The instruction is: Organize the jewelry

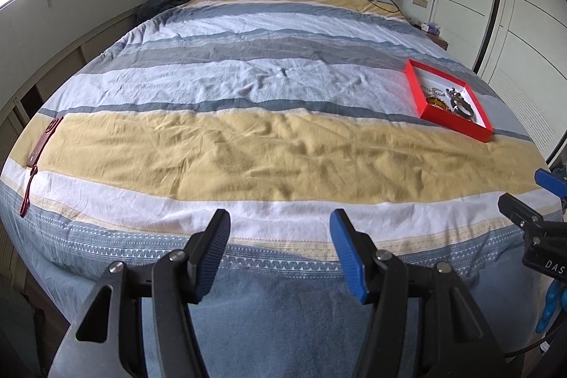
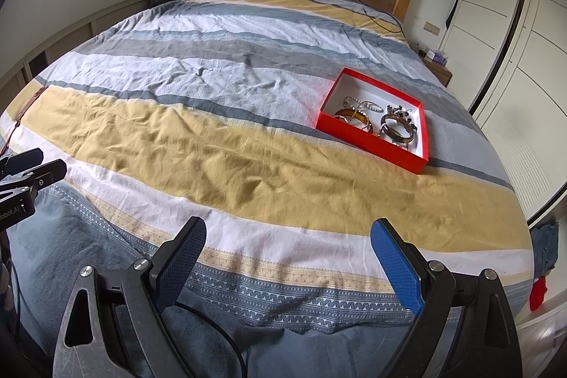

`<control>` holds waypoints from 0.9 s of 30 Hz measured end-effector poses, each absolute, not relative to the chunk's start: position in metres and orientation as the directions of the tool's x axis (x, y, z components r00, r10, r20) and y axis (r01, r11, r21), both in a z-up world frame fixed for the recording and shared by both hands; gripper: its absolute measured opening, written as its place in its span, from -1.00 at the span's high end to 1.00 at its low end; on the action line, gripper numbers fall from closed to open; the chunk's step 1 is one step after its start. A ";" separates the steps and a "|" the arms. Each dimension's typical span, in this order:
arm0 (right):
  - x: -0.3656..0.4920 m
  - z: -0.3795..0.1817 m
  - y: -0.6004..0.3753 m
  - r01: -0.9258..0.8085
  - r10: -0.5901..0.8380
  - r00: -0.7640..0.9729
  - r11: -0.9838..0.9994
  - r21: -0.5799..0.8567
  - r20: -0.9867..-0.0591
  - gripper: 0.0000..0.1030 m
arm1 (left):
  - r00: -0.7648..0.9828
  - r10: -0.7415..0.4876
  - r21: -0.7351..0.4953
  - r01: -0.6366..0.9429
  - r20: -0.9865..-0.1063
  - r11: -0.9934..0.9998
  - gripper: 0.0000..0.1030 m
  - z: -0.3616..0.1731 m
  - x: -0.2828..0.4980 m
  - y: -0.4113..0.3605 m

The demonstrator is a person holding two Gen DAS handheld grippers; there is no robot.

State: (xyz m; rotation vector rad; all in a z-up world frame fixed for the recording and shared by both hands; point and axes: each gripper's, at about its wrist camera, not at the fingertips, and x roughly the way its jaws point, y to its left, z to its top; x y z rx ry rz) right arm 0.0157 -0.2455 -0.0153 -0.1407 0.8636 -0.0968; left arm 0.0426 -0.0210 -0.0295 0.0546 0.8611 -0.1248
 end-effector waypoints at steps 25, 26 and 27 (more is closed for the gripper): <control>0.011 -0.009 -0.249 0.038 -0.137 0.661 0.988 -0.149 -0.738 -0.81 | 0.648 -0.079 0.023 0.148 -0.757 0.989 -0.10 -0.027 0.038 -0.027; 0.011 -0.009 -0.250 0.037 -0.137 0.661 0.988 -0.150 -0.738 -0.81 | 0.648 -0.079 0.023 0.147 -0.757 0.989 -0.10 -0.026 0.038 -0.026; 0.011 -0.009 -0.249 0.037 -0.137 0.660 0.988 -0.150 -0.739 -0.81 | 0.648 -0.079 0.022 0.147 -0.757 0.989 -0.10 -0.026 0.038 -0.026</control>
